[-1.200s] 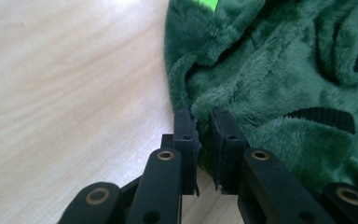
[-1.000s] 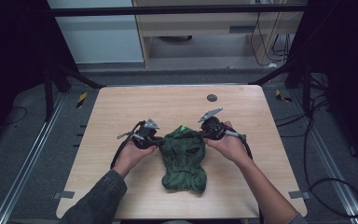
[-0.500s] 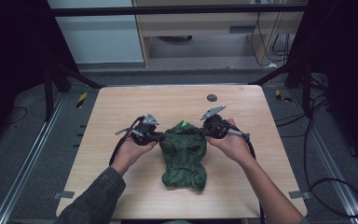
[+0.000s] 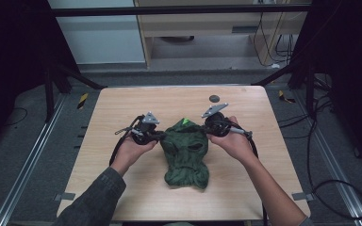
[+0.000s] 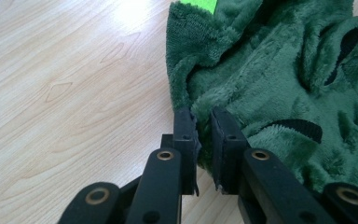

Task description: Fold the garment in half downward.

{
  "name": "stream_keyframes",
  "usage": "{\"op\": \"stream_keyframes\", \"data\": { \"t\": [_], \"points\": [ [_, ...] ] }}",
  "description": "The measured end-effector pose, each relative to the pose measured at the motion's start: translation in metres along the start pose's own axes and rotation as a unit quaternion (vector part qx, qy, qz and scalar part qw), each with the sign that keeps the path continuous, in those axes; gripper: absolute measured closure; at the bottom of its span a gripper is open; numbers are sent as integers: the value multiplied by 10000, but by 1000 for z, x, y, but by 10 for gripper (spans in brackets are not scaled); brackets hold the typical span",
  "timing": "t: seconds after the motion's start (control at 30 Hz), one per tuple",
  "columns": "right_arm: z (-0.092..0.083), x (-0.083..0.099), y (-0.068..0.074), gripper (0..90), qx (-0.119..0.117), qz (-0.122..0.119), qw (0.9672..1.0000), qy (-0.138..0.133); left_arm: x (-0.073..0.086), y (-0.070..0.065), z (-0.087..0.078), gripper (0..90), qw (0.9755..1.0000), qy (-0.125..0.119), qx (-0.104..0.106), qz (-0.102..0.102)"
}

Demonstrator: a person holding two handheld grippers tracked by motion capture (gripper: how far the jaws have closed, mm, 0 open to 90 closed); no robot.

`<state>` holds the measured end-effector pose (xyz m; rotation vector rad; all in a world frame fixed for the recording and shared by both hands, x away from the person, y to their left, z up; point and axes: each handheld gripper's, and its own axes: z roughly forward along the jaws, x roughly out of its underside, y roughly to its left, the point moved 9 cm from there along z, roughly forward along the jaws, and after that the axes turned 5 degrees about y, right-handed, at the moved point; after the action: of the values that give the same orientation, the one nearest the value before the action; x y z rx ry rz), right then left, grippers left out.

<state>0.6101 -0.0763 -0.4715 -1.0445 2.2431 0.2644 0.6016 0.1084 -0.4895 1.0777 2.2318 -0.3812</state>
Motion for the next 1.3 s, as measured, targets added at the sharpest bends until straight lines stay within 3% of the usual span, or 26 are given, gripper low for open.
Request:
{"op": "stream_keyframes", "data": {
  "t": [0.63, 1.3],
  "points": [
    [-7, -16, -6, 859, 94, -35, 9999, -131, -18, 9, -14, 813, 9998, -172, -88, -20],
    [-9, -23, -12, 857, 118, -30, 9998, -187, -25, 14, -19, 813, 9997, -211, -123, -19]
  ]
}}
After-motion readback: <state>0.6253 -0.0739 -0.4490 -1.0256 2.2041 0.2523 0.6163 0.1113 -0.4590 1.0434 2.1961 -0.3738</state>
